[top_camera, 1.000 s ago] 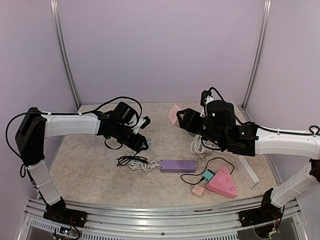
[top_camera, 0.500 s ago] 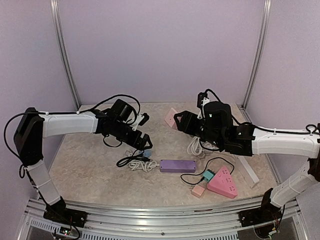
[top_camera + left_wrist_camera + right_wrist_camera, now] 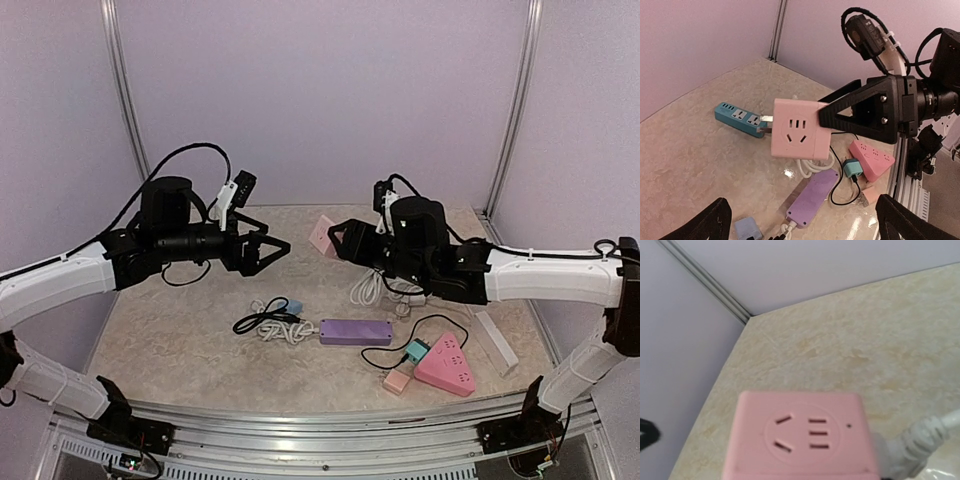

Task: Pull the plug off the socket
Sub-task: Remove the plug from the socket.

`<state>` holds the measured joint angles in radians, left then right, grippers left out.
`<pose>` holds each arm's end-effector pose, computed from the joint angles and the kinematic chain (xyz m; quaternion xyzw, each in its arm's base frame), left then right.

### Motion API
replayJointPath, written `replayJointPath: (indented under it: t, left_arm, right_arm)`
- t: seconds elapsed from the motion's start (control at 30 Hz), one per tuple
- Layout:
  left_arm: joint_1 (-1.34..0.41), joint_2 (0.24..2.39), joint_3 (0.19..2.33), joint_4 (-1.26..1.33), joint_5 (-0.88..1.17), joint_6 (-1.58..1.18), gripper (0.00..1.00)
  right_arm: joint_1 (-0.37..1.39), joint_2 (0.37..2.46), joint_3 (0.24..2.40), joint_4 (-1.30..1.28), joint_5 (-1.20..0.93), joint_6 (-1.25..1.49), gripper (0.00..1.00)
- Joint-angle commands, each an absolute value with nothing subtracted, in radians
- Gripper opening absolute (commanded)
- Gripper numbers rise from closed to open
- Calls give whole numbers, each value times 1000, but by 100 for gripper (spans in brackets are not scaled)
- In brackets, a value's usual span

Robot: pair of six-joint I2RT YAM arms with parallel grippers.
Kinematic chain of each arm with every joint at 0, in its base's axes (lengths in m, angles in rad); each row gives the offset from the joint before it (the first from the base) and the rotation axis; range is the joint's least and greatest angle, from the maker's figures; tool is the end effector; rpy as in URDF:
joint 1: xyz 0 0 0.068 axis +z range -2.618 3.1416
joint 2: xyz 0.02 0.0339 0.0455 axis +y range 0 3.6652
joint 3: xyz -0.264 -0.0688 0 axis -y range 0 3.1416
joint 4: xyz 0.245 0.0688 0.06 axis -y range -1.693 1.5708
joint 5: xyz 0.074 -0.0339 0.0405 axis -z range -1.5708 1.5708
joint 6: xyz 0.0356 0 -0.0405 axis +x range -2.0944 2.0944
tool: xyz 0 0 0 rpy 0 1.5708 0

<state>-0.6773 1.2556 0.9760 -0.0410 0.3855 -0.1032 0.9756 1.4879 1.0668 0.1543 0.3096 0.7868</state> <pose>0.2190 -0.1933 0.3208 0.3328 0.7316 -0.3621 0.4721 0.2054 0.2840 0.3028 0.0191 0.7907 0.3846 0.4760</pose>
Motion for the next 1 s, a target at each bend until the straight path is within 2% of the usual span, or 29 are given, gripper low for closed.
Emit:
replayJointPath:
  t: [0.0,0.17,0.37,0.8,0.97]
  left_arm:
    - [-686,1303,1010,3,513,-126,99]
    - [-715,1319,1014,-22,479,-135,99]
    - [-712,1370,1080,-164,270,-144,99]
    - [-718,1394,1084,-178,223,-144,99]
    - [-719,1382,1073,-164,237,-134,87]
  right_arm:
    - [999,1525,1161,235,310,772,0]
    - [1024,1587,1234,227,290,780,0]
    - [1051,1634,1295,228,276,786,0]
    - [1076,1707,1354,242,235,804,0]
    - [1075,1707,1350,245,237,811,0]
